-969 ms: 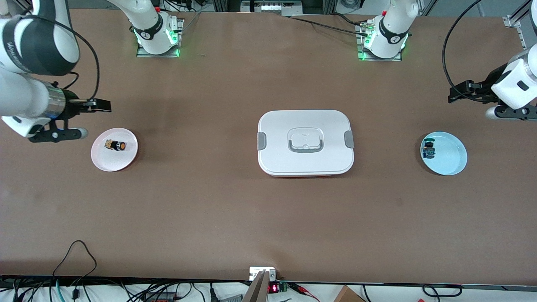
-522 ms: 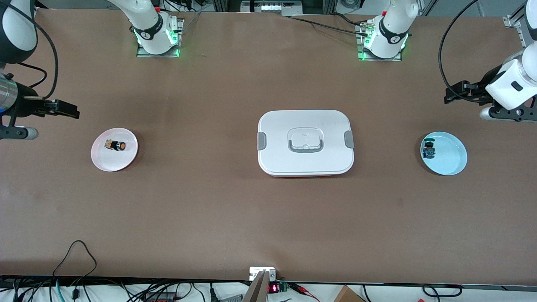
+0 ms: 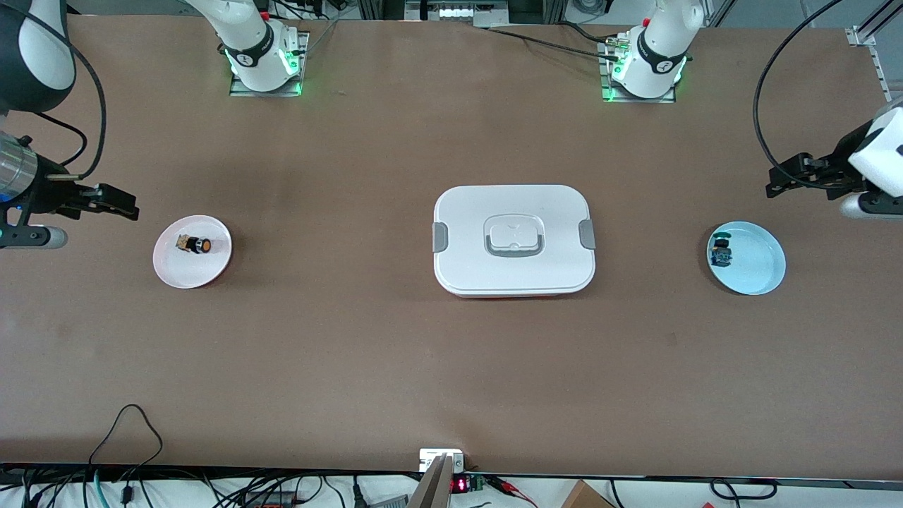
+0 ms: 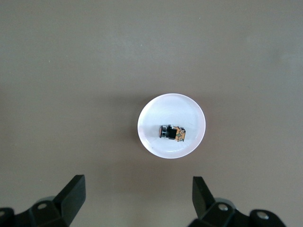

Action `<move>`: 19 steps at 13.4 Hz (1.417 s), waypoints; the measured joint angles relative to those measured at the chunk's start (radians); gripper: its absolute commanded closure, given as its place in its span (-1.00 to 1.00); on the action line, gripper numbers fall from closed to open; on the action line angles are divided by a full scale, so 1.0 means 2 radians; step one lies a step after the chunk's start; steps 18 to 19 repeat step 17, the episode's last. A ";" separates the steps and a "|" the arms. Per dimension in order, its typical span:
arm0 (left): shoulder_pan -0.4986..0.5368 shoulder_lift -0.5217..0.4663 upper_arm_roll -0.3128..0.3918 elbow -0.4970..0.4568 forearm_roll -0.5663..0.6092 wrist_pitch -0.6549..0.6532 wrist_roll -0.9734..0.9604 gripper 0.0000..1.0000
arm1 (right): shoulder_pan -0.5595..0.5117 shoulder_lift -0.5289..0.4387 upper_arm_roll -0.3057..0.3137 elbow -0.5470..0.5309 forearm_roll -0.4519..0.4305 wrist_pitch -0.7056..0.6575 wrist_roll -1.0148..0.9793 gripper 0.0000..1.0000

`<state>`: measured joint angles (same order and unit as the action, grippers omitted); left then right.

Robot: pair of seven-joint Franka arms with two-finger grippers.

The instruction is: Transfer orange switch to right arm and place

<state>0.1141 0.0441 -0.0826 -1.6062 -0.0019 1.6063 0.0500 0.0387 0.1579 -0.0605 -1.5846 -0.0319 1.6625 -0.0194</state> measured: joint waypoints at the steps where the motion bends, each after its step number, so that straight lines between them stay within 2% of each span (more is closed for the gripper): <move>1: 0.000 0.000 0.000 0.004 0.000 -0.001 0.000 -1.00 | 0.000 -0.004 0.000 -0.006 0.000 0.007 0.002 -1.00; 3: -0.001 0.001 -0.002 0.005 0.000 -0.001 0.000 -1.00 | -0.002 -0.028 0.000 -0.045 0.000 0.047 0.003 -1.00; 4: -0.003 0.001 -0.006 0.005 0.000 -0.001 0.000 -1.00 | -0.003 -0.054 0.000 -0.082 0.000 0.054 0.007 -1.00; 5: -0.004 0.001 -0.007 0.005 0.000 -0.001 0.000 -1.00 | -0.004 -0.064 0.000 -0.089 0.000 0.045 0.010 -1.00; 8: -0.004 0.001 -0.006 0.006 0.000 -0.001 0.000 -1.00 | -0.004 -0.070 0.001 -0.081 0.000 0.009 0.012 -1.00; 19: -0.004 0.001 -0.005 0.006 0.000 -0.002 0.000 -1.00 | -0.009 -0.068 0.003 -0.058 0.001 0.007 0.012 -1.00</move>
